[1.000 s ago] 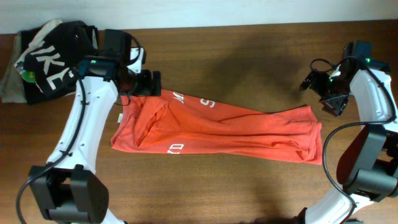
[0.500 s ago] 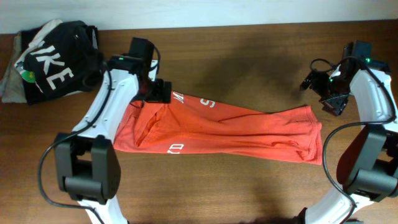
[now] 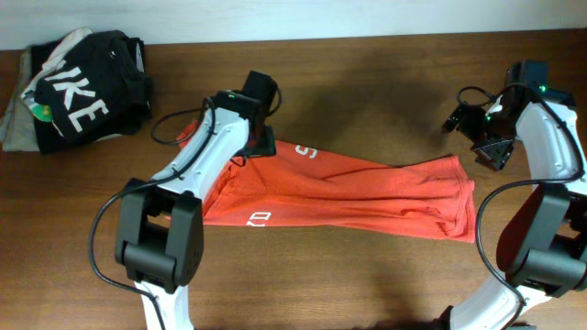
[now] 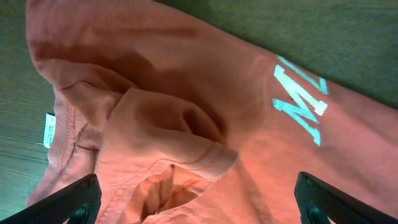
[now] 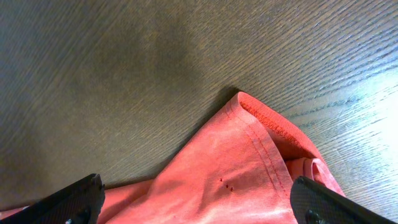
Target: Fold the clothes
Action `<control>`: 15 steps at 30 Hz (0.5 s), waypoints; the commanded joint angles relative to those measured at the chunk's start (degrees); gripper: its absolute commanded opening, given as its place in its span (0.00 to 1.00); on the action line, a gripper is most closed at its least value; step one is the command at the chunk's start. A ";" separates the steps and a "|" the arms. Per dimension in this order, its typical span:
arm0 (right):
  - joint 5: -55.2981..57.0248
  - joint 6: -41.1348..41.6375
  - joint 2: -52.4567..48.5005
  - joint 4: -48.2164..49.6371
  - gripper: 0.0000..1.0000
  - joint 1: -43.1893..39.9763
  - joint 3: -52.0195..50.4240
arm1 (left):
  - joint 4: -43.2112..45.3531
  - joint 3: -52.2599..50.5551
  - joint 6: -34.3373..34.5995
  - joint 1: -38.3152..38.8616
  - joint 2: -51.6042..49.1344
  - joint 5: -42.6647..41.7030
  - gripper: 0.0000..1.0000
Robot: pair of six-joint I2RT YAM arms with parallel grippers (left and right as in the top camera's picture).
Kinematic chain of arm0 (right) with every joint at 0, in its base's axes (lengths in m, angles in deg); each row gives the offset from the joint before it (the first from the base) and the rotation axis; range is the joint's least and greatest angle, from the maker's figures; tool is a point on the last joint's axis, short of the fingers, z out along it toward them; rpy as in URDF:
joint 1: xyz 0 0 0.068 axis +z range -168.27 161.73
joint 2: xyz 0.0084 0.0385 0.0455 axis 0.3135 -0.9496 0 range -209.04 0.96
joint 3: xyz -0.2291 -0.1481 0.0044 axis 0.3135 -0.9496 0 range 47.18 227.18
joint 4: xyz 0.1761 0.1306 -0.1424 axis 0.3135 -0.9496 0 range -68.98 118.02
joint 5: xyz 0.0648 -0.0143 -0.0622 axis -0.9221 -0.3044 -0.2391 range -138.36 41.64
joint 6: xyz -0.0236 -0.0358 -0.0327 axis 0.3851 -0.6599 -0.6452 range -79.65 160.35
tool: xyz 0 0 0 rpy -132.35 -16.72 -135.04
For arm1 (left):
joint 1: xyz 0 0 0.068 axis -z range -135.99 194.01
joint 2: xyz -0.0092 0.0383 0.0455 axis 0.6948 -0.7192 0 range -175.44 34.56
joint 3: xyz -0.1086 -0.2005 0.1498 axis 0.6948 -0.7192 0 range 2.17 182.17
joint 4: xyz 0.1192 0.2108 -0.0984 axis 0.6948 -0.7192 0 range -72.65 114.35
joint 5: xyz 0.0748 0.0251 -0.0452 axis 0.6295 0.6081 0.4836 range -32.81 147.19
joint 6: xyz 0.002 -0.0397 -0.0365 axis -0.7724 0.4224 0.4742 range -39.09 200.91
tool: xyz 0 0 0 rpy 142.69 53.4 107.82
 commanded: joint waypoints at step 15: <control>0.74 0.26 0.13 0.15 0.99 0.33 -0.15 | -0.57 1.01 5.42 0.00 -4.79 10.08 0.77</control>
